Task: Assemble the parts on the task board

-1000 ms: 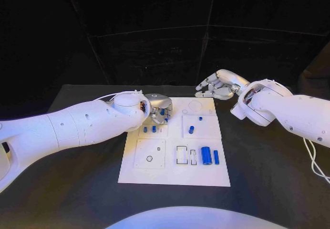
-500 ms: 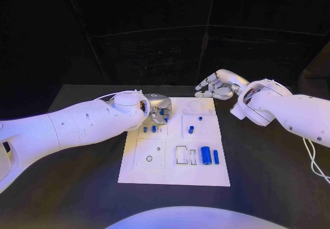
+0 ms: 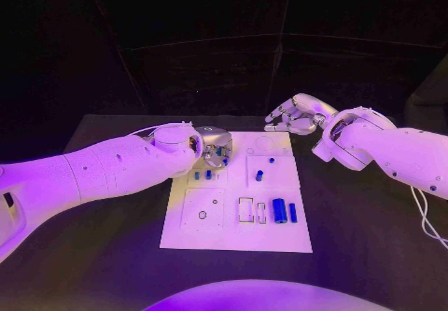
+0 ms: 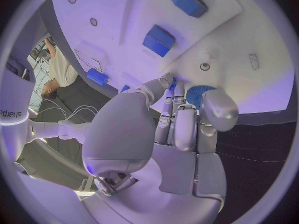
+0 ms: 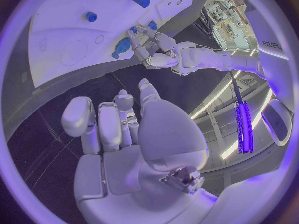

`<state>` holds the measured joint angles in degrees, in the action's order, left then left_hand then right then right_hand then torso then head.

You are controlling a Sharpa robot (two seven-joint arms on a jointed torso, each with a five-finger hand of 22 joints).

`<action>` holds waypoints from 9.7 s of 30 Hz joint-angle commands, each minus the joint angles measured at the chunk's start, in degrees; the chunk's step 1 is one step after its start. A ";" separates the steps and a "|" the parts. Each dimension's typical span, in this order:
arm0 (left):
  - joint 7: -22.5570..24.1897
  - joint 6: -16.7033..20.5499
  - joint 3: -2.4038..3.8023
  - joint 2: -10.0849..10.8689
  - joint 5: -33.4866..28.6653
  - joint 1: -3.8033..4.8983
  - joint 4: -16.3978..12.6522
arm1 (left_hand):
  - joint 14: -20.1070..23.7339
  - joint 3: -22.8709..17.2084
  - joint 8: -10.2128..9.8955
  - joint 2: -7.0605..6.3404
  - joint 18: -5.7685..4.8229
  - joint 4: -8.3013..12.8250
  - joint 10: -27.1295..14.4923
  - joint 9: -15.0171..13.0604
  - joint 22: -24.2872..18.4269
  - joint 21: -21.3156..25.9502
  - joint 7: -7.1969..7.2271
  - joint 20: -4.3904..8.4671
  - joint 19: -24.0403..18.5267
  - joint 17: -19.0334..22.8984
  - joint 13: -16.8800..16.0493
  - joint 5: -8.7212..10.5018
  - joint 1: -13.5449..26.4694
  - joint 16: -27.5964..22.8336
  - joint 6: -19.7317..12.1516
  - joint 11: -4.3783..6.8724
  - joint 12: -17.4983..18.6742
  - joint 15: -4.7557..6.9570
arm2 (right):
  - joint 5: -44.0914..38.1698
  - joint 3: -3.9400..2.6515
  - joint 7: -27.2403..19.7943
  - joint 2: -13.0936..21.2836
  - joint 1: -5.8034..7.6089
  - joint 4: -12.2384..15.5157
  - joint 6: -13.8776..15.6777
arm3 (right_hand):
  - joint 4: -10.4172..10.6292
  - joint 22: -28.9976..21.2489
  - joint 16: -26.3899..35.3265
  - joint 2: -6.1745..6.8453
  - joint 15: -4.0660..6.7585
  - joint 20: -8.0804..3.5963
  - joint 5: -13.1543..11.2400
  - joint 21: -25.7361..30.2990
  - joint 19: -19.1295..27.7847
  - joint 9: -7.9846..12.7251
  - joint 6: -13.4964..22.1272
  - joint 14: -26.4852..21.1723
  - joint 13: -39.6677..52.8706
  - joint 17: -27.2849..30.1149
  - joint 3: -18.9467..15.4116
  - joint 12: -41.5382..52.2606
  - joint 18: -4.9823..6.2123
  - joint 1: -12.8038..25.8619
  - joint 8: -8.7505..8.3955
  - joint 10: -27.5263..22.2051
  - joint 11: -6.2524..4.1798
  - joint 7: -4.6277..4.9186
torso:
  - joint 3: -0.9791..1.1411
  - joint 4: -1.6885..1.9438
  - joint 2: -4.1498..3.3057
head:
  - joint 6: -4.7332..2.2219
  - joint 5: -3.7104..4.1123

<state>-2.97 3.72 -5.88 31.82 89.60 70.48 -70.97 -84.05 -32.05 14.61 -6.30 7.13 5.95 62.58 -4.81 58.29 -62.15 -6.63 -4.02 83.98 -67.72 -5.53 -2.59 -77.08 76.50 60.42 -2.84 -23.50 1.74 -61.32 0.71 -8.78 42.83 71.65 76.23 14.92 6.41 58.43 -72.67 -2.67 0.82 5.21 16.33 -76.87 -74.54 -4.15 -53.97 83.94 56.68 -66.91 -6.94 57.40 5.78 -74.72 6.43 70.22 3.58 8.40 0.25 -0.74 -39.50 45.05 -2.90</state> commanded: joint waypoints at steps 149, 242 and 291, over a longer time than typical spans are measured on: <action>27.69 7.87 1.53 18.87 -74.02 0.20 -10.22 | 14.00 3.30 -7.89 -1.00 3.32 -0.91 -3.35 0.82 -22.54 25.36 -3.34 -2.65 -14.66 33.79 0.98 -0.34 4.48 -21.55 -3.59 -3.36 8.18 -2.86 | -31.67 0.13 11.35 5.01 -0.53 7.13 -6.14 | -8.20 -7.77 10.00 2.14 0.08 0.03 -4.92 5.50 3.08 0.36 -6.92 0.20 -40.46 9.70 8.53 -43.56 1.48 -8.82 0.36 -7.24 0.21 -0.64 | -0.05 -0.09 0.03 | -2.21 2.52; 29.99 5.83 1.49 19.45 -83.41 0.21 -10.90 | 15.17 5.38 -7.10 -0.15 3.35 -0.48 -3.28 0.84 -23.76 27.05 -3.27 -2.52 -14.92 35.50 0.80 -0.37 3.49 -21.64 -2.47 -3.16 5.99 -2.70 | -37.81 0.98 13.93 4.60 -4.07 17.79 6.46 | -15.34 -2.22 6.53 5.12 -0.22 0.15 -12.46 1.69 0.22 -0.04 -10.23 1.25 -52.90 7.59 40.26 -50.99 0.64 -1.79 -2.15 -1.00 0.82 0.11 | -0.06 0.07 0.09 | -1.29 2.51; 29.79 5.43 1.49 17.56 -83.41 0.23 -10.38 | 15.29 5.53 -7.08 -0.15 3.33 -0.44 -3.52 0.86 -23.83 27.16 -3.29 -2.55 -14.96 35.64 0.85 -0.37 3.48 -21.66 -2.49 -3.22 5.97 -2.75 | -39.45 2.44 11.95 -10.28 -11.55 14.54 -2.61 | -15.34 -2.25 6.40 5.49 -0.33 0.23 -12.28 1.60 0.29 0.02 -10.11 1.27 -52.90 7.63 40.69 -51.34 0.64 -1.35 -2.33 -1.09 0.98 0.30 | -0.14 0.05 0.01 | 1.39 -2.25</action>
<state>26.55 9.95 -4.41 49.43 6.36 70.61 -81.35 -69.11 -26.72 7.32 -6.63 9.68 5.37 59.47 -4.00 34.50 -35.28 -9.81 -6.58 69.55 -32.13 -4.75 -2.66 -73.29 55.02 57.84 -6.15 -17.32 -1.13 -100.05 3.17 3.60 32.65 60.04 90.78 13.25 -8.93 56.23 -65.93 2.42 0.51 5.40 3.80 -75.11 -73.91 -4.08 -64.00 84.03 3.75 -59.30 33.41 6.31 6.68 -76.42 4.41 68.88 4.52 8.41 0.12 -0.67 -39.51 46.33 -5.12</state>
